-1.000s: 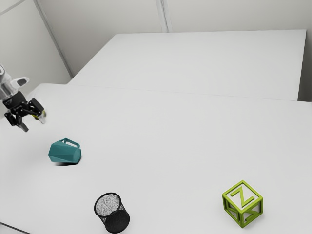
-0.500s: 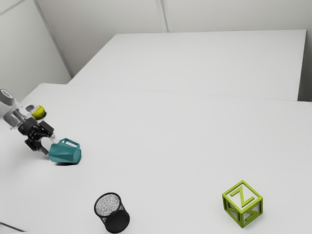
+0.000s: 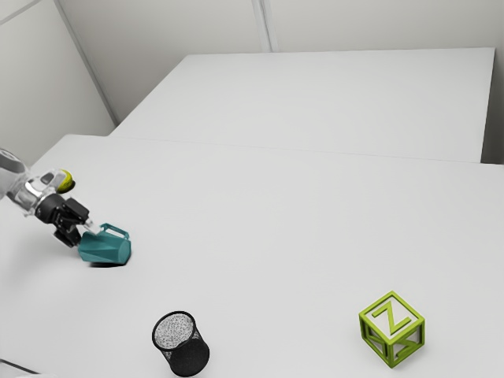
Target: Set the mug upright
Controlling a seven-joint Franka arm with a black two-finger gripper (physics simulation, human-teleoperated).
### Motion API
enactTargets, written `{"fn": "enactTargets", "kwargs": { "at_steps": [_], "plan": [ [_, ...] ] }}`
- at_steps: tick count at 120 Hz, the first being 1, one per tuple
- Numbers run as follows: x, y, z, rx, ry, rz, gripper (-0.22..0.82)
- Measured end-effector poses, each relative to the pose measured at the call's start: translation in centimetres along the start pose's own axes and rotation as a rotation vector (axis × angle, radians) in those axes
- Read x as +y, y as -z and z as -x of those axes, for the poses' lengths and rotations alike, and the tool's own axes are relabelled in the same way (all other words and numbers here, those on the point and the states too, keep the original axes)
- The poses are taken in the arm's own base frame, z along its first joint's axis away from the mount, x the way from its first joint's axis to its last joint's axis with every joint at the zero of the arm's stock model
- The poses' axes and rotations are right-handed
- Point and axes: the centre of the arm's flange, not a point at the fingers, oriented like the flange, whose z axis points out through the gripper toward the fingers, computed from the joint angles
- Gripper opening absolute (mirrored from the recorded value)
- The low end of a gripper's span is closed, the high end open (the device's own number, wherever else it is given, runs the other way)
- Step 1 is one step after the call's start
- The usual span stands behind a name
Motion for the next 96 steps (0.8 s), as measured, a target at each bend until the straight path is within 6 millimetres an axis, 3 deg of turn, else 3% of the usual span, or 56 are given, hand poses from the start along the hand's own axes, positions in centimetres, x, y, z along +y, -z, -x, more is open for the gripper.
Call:
{"fn": "enactTargets", "kwargs": {
  "at_steps": [20, 36, 76, 96],
  "plan": [
    [-0.2, -0.1, 0.5, 0.002, -0.023, 0.031, 0.09],
    [0.3, -0.2, 0.6, 0.001, -0.047, 0.055, -0.06],
    [2.0, -0.7, 0.5, 0.005, -0.101, 0.083, -0.15],
    [6.9, 0.1, 0.5, 0.020, -0.175, 0.052, -0.16]
  ]
}}
